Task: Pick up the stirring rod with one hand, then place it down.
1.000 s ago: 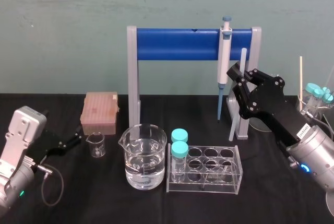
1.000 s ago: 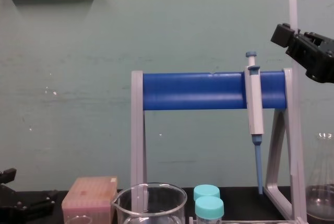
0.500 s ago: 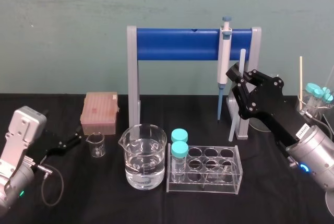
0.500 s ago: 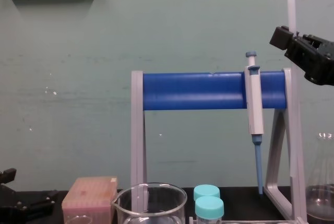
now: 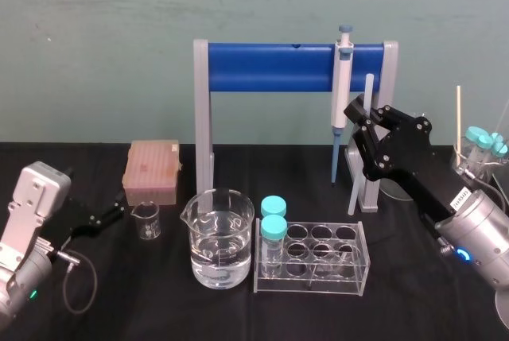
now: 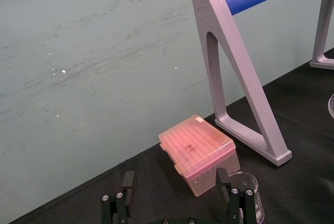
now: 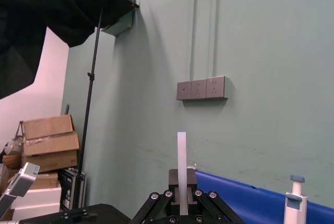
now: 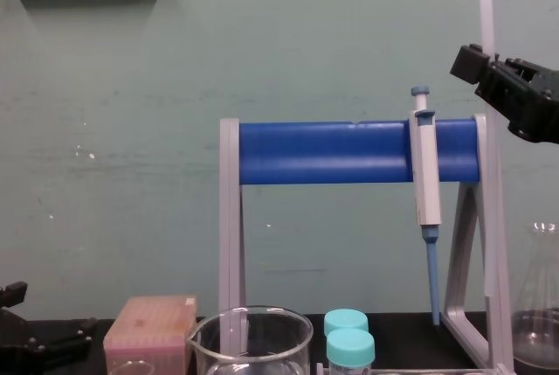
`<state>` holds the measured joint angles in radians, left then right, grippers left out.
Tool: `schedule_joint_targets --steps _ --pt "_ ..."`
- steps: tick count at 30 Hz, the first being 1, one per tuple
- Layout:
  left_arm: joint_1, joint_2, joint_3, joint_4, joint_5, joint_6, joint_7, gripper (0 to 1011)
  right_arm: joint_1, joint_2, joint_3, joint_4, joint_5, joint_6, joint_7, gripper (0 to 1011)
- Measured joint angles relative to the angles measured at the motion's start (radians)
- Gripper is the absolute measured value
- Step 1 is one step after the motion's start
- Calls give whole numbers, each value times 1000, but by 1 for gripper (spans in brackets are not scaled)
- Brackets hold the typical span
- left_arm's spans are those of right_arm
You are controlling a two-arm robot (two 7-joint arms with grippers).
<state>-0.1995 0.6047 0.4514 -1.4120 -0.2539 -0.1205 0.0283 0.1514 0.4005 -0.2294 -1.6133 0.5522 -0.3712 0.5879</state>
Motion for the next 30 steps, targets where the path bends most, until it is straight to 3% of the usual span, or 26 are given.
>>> schedule_joint_targets --steps 30 --pt "0 0 0 0 0 0 0 1000 2 1 -7 4 -7 -1 2 70"
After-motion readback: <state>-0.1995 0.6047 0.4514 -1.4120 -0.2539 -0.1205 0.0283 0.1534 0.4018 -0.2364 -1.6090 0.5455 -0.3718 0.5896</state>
